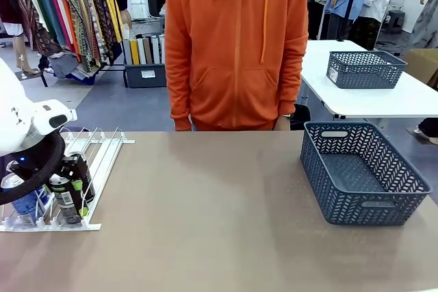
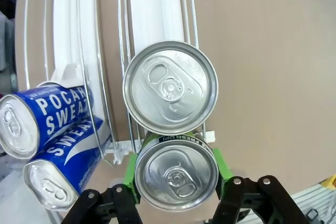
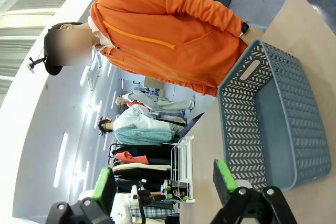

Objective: Retrieve and store the cans from the dispenser.
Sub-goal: Pick up one can from the Automatic Can Dispenser and place it in the middle of the table.

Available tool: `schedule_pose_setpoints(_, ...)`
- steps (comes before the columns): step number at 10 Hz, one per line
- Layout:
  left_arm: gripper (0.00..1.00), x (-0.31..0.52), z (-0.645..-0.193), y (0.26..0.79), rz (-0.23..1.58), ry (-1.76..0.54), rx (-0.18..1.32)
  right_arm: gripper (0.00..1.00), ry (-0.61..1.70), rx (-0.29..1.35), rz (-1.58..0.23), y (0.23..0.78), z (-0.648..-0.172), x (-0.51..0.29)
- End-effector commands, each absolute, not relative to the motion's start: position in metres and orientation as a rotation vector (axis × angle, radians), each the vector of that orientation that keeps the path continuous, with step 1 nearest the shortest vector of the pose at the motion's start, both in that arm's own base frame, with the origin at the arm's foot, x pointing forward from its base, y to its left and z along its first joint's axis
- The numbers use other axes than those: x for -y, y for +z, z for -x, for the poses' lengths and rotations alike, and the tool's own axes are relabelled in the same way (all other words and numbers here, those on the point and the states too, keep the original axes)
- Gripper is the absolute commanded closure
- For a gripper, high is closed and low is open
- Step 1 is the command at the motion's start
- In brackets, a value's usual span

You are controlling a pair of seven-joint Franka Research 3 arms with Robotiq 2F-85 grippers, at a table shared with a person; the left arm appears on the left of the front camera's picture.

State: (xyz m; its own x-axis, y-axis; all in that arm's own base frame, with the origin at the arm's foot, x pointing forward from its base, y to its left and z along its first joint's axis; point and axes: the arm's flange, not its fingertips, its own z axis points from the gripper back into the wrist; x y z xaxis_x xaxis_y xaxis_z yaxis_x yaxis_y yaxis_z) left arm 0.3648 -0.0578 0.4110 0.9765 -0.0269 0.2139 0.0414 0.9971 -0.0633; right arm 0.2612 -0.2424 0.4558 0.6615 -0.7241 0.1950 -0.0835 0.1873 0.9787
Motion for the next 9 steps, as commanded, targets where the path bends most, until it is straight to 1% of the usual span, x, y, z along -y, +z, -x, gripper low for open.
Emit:
schedule_pose_setpoints(1, 1.00, 0.054, -0.338, 0.419, 0.058, -0.006, 0.214, 0.00, -0.509, 0.778, -1.333, 0.459, -0.264, 0.244)
schedule_pose_setpoints(2, 1.00, 0.054, -0.322, 0.437, 0.092, -0.032, 0.228, 0.00, -0.509, 0.778, -1.333, 0.459, -0.264, 0.244)
schedule_pose_setpoints(5, 1.00, 0.055, -0.271, 0.509, 0.132, -0.063, 0.379, 0.00, -0.509, 0.778, -1.333, 0.459, -0.264, 0.244)
schedule_pose_setpoints(6, 1.00, 0.056, -0.257, 0.534, 0.158, -0.090, 0.387, 0.00, -0.509, 0.778, -1.333, 0.459, -0.264, 0.244)
schedule_pose_setpoints(7, 1.00, 0.057, -0.246, 0.558, 0.155, -0.096, 0.361, 0.00, -0.509, 0.778, -1.333, 0.459, -0.264, 0.244)
schedule_pose_setpoints(9, 1.00, 0.061, -0.234, 0.591, 0.117, -0.127, 0.353, 0.00, -0.509, 0.778, -1.333, 0.459, -0.264, 0.244)
